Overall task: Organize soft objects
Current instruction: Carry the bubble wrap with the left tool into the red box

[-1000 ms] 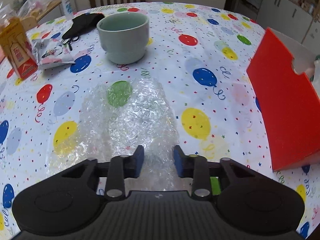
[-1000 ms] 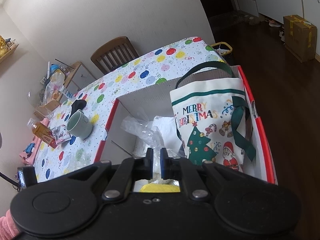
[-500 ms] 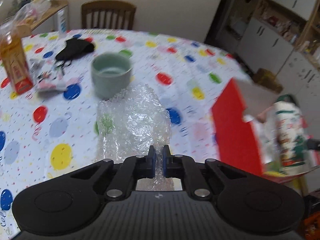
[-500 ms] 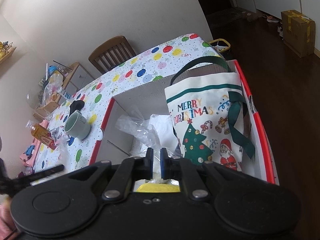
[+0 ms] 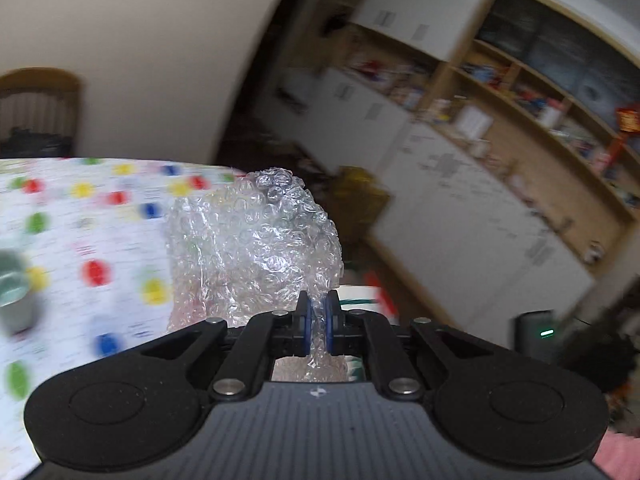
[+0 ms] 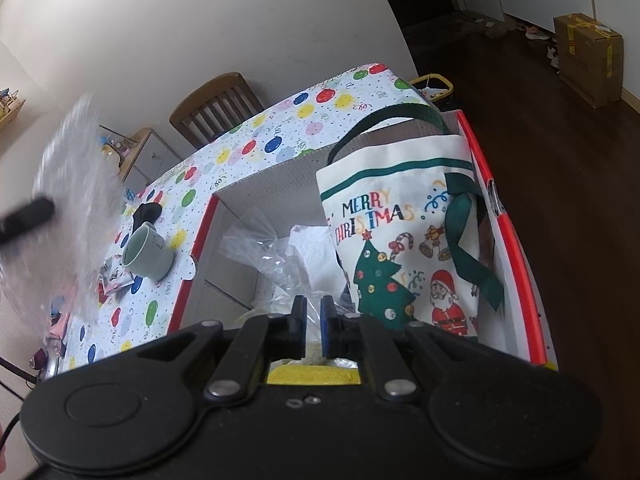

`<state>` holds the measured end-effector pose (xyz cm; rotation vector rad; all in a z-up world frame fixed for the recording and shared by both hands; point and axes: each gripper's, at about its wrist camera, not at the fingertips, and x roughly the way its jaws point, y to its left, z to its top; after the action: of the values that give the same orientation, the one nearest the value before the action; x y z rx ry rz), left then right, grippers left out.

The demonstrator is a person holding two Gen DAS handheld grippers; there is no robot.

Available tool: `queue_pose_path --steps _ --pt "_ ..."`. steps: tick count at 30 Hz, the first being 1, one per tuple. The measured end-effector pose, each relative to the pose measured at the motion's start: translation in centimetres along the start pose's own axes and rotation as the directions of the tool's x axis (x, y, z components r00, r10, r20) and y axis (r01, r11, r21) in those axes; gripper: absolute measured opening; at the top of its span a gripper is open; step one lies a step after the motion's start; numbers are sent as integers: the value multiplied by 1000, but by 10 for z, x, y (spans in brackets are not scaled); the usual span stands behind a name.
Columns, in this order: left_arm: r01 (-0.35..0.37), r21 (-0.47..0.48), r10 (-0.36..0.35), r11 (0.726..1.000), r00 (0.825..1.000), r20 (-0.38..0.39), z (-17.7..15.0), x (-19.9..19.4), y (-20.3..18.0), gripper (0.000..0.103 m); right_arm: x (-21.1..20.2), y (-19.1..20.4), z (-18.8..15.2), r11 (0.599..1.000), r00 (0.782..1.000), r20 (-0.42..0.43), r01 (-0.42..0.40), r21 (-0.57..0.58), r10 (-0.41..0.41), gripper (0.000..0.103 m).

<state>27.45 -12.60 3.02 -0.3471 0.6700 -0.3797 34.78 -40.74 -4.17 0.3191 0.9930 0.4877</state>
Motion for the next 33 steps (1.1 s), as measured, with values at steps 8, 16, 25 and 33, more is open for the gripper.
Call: queue_pose_path --steps 8,16,25,33 --pt "106 86 -97 991 990 -106 -18 82 -34 6 3 -2 -5 999 999 -5 32 -1 -32 7" --pt "11 139 27 990 962 -271 -55 151 -20 6 6 -8 -10 998 998 -26 59 -4 -60 7" --pt "-59 109 98 992 911 -401 -69 198 -2 6 12 -9 -8 998 997 -46 63 -13 -64 7" --pt "-58 66 80 996 902 -424 -73 208 10 7 15 -9 -6 998 997 -60 55 -15 -56 7"
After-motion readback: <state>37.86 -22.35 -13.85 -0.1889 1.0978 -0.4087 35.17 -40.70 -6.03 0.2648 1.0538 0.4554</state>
